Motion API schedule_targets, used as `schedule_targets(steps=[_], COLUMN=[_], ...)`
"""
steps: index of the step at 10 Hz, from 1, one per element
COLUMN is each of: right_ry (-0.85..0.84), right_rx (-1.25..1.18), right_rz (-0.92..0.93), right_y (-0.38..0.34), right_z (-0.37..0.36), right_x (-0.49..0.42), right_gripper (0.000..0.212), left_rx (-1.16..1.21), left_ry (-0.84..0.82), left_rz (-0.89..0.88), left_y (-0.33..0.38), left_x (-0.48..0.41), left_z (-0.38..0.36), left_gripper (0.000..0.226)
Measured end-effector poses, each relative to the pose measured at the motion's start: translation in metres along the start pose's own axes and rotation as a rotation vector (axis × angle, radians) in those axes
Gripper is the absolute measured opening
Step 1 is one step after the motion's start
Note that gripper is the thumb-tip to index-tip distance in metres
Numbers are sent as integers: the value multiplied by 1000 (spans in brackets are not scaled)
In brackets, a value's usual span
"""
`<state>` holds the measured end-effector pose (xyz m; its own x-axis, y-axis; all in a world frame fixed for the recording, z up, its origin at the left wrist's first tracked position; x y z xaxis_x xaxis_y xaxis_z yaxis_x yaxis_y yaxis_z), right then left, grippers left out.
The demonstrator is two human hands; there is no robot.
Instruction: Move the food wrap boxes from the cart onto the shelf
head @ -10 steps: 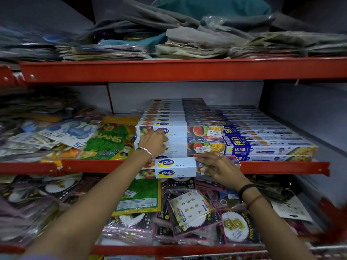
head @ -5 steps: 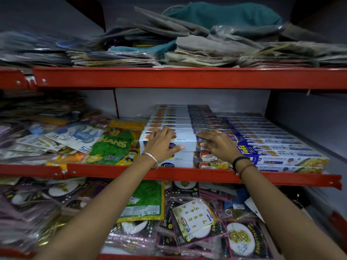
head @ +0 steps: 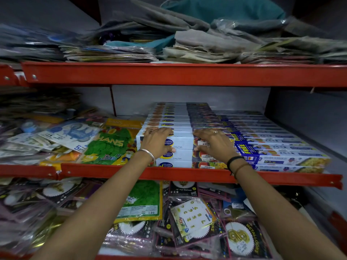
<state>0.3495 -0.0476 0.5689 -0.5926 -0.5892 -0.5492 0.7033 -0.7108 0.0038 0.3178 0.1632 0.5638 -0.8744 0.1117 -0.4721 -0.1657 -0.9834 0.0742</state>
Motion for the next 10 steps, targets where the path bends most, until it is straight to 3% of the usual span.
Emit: schedule_targets(steps=[2,3,4,5,7,9,10], right_ry=[20,88,128,163,239,188,275], right_rx=[71,169,213,213,290,232,82], right_rz=[27,45,-48,-136,-141,-176,-291], right_y=[0,-5,-7,0,5,-1,-12], right_z=[-5,-15,-36,-53,-63,-53,-30], right_x=[2,12,27,35,32,36,41], right_gripper=[55,58,64,64,65,59,58], left_rx=[21,-79,-209,-236,-281,-301,-319], left_ry=[-9,55,212,270,371,347,388], left_rz=[-13,-64,-192,-166,-132,-108,-111], left_y=[4,10,16,14,13,18,23], left_x=[-2,10,27,26,20,26,36], left_z=[6,-2,-28,-53,-67,-58,-34], left_gripper=[65,68,72,74,64,71,75])
Point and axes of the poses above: each hand's wrist, its own x-axis away from the middle knuckle, its own z-axis out of the back of the hand, y = z × x, the point moved 3 cm from there along -x, towards the middle knuckle
